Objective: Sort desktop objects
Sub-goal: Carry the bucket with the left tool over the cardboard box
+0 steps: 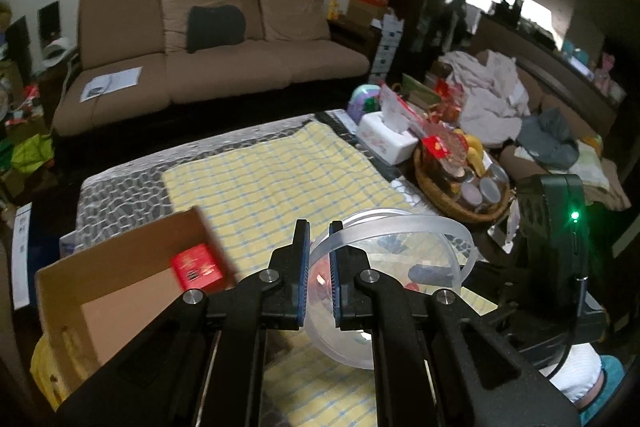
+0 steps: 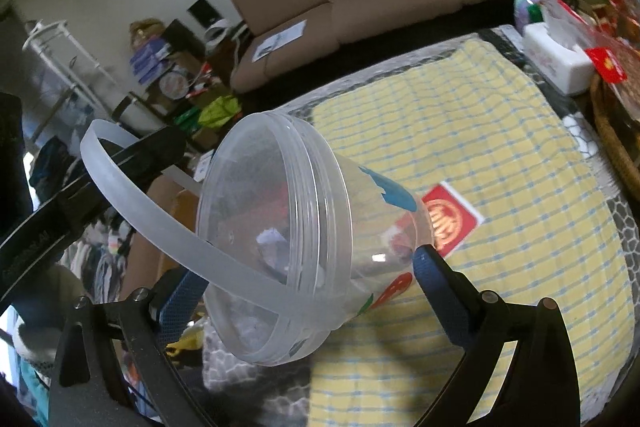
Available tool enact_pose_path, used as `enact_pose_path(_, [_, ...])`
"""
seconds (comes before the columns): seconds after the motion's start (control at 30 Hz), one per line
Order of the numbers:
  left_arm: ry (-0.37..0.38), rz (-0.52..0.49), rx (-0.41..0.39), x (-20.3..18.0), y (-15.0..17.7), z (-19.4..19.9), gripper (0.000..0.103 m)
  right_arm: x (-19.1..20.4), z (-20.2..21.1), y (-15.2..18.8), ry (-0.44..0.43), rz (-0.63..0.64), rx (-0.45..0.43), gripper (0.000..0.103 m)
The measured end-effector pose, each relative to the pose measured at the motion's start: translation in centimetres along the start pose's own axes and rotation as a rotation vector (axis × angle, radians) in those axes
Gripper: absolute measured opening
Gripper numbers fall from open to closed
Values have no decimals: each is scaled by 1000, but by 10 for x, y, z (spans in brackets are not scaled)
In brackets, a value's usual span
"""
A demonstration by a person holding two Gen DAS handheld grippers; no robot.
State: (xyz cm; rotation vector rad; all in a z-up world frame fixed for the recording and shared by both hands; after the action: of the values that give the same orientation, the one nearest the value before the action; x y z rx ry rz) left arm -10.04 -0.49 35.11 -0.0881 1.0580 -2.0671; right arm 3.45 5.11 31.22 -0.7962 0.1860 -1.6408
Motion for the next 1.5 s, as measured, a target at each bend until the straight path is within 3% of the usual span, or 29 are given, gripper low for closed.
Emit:
enact_pose_path(0.33, [-85,93,-26,88,28,68,9,91,-44,13,-77,70,51,101])
enact_pose_path(0.6, [-157,169,-5,171,54,85,9,149,-112,16,-118,106,137,101])
enact_pose_path(0.7, [-195,198,19,202,64,80,9,165,-141,18,-122,113,172,100])
enact_pose_path(0.97, [-204,248,62,250,81,50,9,185,-204,24,-117,129,249,100])
enact_pose_path(1.2, [-205,254,101,265,87,23,9,175,-236,22,-102,104,295,100])
enact_pose_path(1.5, [-300,188,200,283,82,4,9,193,-277,16,-102,119,375,100])
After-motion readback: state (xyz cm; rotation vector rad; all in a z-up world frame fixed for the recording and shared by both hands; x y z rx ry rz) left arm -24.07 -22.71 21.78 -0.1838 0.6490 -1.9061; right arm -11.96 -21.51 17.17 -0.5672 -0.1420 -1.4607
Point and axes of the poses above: each gripper's, at about its wrist camera, not at the fingertips, and z roughly against the way its jaws point, x to its left, y to its underside, the point moved 1 cm from there along -z, roughly the way its jaws point, and after that the axes turned 7 degrees about y, right-handed, at the moved point
